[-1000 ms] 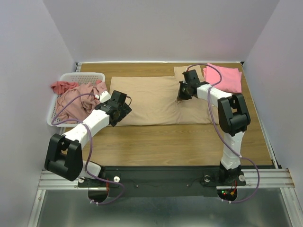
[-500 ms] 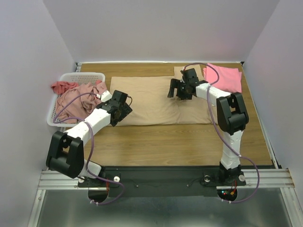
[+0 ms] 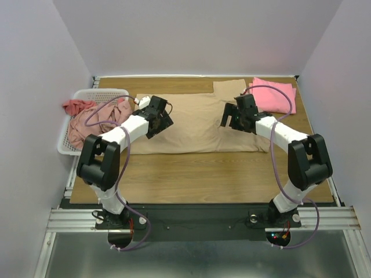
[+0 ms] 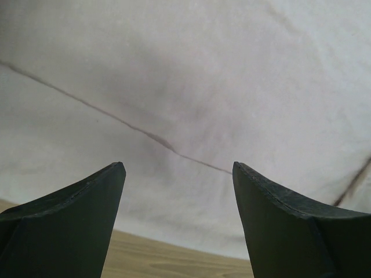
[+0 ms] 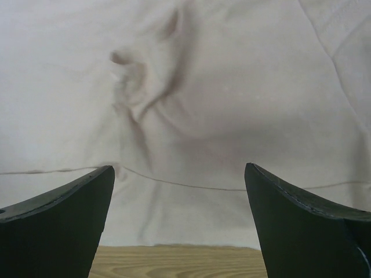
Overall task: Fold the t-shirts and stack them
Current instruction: Fold the tshirt
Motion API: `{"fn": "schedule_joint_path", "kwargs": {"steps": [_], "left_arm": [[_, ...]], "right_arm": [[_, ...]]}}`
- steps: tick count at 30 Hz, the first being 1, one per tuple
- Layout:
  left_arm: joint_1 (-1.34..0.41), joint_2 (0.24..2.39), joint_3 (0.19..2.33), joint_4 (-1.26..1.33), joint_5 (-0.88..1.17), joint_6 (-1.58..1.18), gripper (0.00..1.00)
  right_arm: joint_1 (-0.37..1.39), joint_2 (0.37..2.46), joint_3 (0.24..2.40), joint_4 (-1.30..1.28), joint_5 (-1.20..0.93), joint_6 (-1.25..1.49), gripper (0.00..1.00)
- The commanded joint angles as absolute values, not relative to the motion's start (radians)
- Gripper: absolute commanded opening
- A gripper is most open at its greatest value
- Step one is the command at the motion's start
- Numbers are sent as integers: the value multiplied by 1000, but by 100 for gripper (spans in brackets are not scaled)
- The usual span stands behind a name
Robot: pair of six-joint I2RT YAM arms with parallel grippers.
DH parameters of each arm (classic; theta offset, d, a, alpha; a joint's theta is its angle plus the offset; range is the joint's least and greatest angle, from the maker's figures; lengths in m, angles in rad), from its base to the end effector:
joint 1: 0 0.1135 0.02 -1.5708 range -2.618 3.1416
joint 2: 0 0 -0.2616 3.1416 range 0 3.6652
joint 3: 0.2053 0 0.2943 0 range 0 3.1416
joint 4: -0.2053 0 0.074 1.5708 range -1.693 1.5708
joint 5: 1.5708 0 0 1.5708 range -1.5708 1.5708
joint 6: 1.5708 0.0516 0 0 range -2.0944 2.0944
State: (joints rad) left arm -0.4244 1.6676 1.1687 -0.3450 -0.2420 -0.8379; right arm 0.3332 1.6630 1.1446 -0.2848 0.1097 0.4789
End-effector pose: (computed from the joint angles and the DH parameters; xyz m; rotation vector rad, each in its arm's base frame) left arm 0.3782 -0.1573 0.1960 -0.6017 2.3277 -0.3033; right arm 0.3903 0.1291 0.1932 0.2261 2.3725 0.2599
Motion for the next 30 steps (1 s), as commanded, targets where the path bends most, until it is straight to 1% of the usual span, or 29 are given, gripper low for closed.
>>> {"fn": "schedule_joint_path", "kwargs": {"steps": [1, 7, 11, 13, 14, 17, 19, 20, 22, 23, 24, 26, 30], "left_arm": [[-428, 1768, 1189, -365, -230, -807, 87], [-439, 1789, 1094, -295, -178, -828, 87], [-477, 1753, 983, -267, -156, -870, 87], [-506, 1715, 945, -262, -164, -908, 87], [-537, 1685, 905, -256, -167, -923, 87], [-597, 1626, 830, -270, -176, -969, 87], [-620, 1586, 780, -285, -192, -1032, 87], [-638, 1536, 728, -304, -195, -1052, 87], [-650, 1478, 677, -331, -204, -1118, 87], [-655, 1442, 628, -342, -204, -1132, 91], [-669, 1366, 605, -333, -184, -1124, 98], [-684, 1266, 557, -341, -167, -1173, 98], [-713, 1187, 543, -370, -160, -1195, 98]], "right_arm": [[324, 1715, 1111, -282, 176, 512, 100], [325, 1724, 1046, -282, 206, 531, 100], [324, 1645, 889, -288, 169, 589, 100], [324, 1563, 823, -290, 155, 609, 100], [324, 1533, 749, -294, 152, 633, 100], [324, 1402, 619, -322, 146, 675, 100], [324, 1335, 565, -368, 137, 698, 100], [324, 1271, 516, -380, 109, 719, 100], [324, 1209, 476, -396, 77, 733, 100], [325, 1145, 456, -402, 58, 747, 100], [324, 1120, 445, -413, 60, 749, 100], [325, 1043, 430, -452, 51, 758, 100], [325, 948, 425, -482, 5, 776, 100]]}}
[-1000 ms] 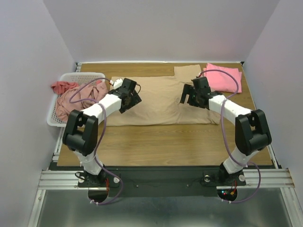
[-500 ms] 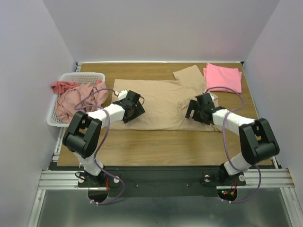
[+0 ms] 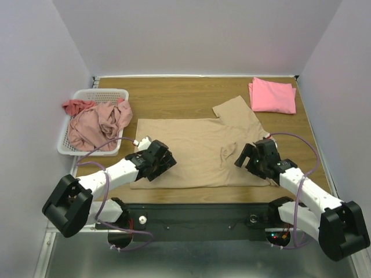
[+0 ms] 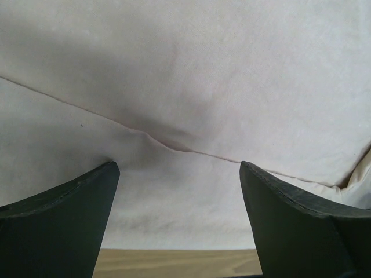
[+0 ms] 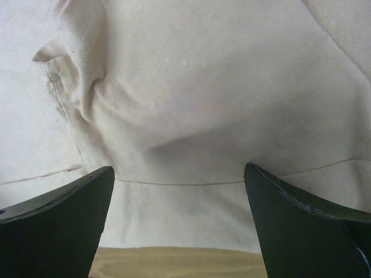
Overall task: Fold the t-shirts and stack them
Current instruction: Fold the tshirt
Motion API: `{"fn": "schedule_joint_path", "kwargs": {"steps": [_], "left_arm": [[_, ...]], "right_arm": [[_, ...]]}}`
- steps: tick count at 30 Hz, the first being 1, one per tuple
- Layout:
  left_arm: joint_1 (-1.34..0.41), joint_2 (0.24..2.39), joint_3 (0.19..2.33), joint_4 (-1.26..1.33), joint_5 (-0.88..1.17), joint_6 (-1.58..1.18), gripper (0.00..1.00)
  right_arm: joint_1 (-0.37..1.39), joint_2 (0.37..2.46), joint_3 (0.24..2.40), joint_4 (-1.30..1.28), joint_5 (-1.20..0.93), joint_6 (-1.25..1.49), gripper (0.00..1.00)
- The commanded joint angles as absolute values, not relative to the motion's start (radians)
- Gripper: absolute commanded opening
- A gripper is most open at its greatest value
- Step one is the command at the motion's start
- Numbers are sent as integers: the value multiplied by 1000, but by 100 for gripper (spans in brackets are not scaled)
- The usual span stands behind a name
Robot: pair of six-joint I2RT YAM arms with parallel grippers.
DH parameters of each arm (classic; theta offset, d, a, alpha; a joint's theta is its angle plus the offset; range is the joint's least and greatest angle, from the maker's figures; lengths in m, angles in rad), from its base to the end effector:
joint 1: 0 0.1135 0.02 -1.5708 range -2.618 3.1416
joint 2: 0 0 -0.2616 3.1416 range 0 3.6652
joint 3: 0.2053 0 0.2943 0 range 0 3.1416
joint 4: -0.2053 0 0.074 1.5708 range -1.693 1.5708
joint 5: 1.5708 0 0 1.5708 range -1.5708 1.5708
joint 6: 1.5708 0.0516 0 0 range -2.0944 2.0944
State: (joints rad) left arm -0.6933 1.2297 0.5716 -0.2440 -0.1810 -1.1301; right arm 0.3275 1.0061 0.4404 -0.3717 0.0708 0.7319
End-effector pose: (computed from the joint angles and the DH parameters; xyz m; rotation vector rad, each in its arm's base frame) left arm 0.2170 -0.1683 0.1334 -0.6281 2.4607 -0.5560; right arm 0.2186 0.0704 0.1296 0.5388 2.4815 0.3429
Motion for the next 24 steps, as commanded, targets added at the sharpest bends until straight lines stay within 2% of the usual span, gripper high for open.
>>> {"fn": "schedule_joint_path", "kwargs": {"steps": [1, 5, 11, 16, 24], "left_arm": [[-716, 1180, 545, -380, -163, -1203, 99], [-729, 1158, 595, -426, -205, -1195, 99], [-724, 1251, 958, -633, -431, -1129, 99], [-609, 1443, 1188, -710, -526, -1057, 99], [-442, 1756, 1512, -762, -554, -936, 99]], "right_arm": [[325, 939, 431, -486, 5, 776, 100], [325, 917, 515, -532, 37, 753, 100], [325, 1029, 765, -534, 155, 687, 100], [325, 1167, 969, -532, 204, 652, 100], [325, 1350, 1124, -532, 281, 586, 100]]}}
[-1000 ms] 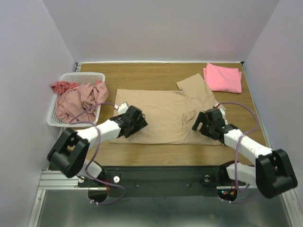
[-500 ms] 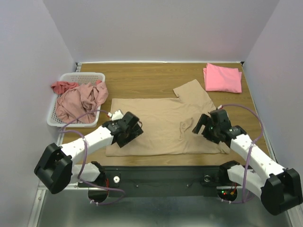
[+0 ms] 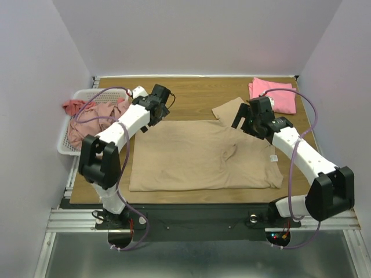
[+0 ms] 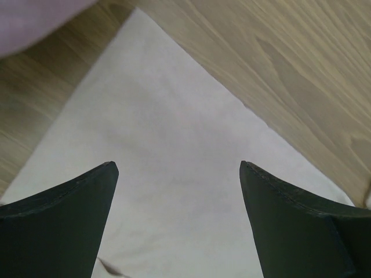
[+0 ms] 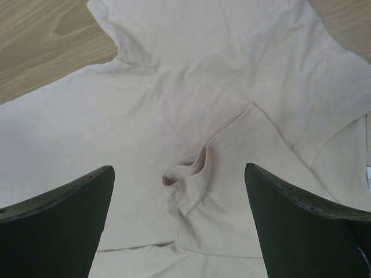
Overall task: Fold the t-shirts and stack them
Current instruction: Fold the tshirt
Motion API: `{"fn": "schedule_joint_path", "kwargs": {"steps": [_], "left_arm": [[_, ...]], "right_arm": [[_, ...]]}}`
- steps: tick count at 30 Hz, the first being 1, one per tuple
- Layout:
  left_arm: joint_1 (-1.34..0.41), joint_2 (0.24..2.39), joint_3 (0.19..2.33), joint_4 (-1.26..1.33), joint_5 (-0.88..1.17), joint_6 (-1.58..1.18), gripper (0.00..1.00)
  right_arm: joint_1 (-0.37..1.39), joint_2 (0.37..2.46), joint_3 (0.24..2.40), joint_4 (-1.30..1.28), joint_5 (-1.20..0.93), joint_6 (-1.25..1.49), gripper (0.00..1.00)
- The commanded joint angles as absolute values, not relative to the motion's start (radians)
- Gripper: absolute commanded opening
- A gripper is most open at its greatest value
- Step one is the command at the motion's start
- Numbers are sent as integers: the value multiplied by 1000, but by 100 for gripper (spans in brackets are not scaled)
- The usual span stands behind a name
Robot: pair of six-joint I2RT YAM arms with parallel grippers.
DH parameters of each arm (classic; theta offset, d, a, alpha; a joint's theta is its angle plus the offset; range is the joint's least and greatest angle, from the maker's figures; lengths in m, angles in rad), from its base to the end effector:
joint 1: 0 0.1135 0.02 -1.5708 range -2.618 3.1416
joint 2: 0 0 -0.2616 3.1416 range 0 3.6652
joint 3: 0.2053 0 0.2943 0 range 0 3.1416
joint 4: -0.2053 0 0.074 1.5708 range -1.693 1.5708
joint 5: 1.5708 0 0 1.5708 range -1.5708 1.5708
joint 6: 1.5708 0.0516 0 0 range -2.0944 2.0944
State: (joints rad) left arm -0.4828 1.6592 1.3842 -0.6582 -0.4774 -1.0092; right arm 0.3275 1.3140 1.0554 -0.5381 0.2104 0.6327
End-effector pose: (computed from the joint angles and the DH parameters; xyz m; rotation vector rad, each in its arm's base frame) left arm 0.3724 -0.1684 0.2573 -0.7972 2.2299 -0.1069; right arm 0.3201 0.0974 0.2618 0.4580 2.3112 0.2227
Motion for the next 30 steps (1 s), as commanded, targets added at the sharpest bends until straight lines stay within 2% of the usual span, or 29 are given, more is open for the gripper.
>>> {"fn": "schedule_joint_path", "kwargs": {"steps": [1, 8, 24, 30], "left_arm": [[-431, 1784, 1532, -773, -564, -933, 99], [-325, 1942, 1595, -766, -558, -934, 99], [-276, 2094, 1654, -621, -525, -857, 98], [-276, 2095, 1606, -594, -523, -880, 92]], "right_arm": [[325, 1362, 1129, -532, 288, 584, 100], [322, 1425, 1147, -522, 287, 558, 100], [322, 1456, 1115, -489, 245, 532, 100], [322, 1463, 1114, -482, 238, 529, 100]]}}
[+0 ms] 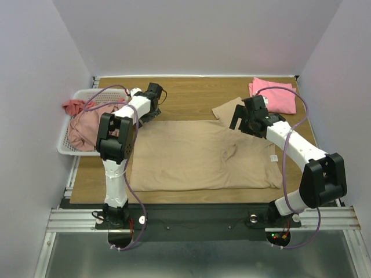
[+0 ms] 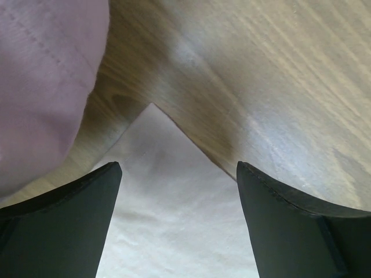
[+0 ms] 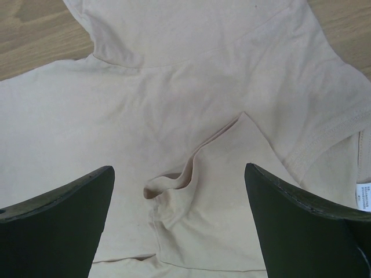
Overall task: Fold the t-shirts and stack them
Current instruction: Fold the tshirt
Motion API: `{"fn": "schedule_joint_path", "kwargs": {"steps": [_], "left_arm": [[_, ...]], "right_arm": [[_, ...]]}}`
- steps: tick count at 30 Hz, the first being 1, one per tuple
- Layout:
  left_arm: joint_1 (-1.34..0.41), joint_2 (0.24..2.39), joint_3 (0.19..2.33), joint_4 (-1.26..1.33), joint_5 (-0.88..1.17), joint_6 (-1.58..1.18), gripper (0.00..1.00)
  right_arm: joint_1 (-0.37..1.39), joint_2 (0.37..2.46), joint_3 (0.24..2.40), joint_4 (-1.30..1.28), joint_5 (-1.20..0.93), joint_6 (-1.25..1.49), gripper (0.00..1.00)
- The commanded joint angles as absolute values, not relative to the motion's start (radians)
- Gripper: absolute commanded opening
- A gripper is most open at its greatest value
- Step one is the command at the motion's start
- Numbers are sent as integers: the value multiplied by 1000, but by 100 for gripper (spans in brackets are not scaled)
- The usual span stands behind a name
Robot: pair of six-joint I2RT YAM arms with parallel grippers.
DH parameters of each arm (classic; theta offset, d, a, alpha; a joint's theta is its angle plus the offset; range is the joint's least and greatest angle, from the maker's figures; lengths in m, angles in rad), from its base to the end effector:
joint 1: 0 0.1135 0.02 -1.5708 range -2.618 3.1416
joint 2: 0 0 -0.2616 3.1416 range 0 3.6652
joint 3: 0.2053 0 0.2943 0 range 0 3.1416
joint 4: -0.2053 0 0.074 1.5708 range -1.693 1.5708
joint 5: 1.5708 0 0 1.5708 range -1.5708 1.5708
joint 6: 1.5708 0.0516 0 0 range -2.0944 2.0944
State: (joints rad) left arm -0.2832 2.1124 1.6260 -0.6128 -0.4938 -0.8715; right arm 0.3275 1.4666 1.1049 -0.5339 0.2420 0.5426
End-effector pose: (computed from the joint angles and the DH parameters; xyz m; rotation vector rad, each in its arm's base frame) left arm 0.4791 -0.1140 0.1496 -0.8623 2.3287 0.1984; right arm 0.3459 0.1044 0.2310 0.3641 2.4055 0.0916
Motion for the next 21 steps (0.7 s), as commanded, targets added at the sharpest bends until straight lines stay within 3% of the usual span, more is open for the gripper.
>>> {"fn": "schedule_joint_path", "kwargs": {"steps": [1, 7, 13, 16, 20, 21], "left_arm": [[-275, 2101, 1606, -595, -534, -884, 91], [-264, 2137, 1602, -577, -529, -890, 88], [-264, 2146, 1574, -558, -515, -899, 72], [-264, 2154, 1562, -557, -511, -903, 61], [-264, 2148, 1545, -558, -497, -905, 33], [-264, 2141, 1533, -555, -495, -907, 31]], "right_arm": [[322, 1466, 1112, -480, 238, 529, 100], [322, 1468, 1106, -477, 236, 523, 100], [322, 1477, 1108, -472, 230, 520, 100], [322, 1479, 1104, -469, 229, 519, 100], [322, 1483, 1109, -468, 233, 517, 100], [322, 1486, 1112, -468, 236, 518, 100]]}}
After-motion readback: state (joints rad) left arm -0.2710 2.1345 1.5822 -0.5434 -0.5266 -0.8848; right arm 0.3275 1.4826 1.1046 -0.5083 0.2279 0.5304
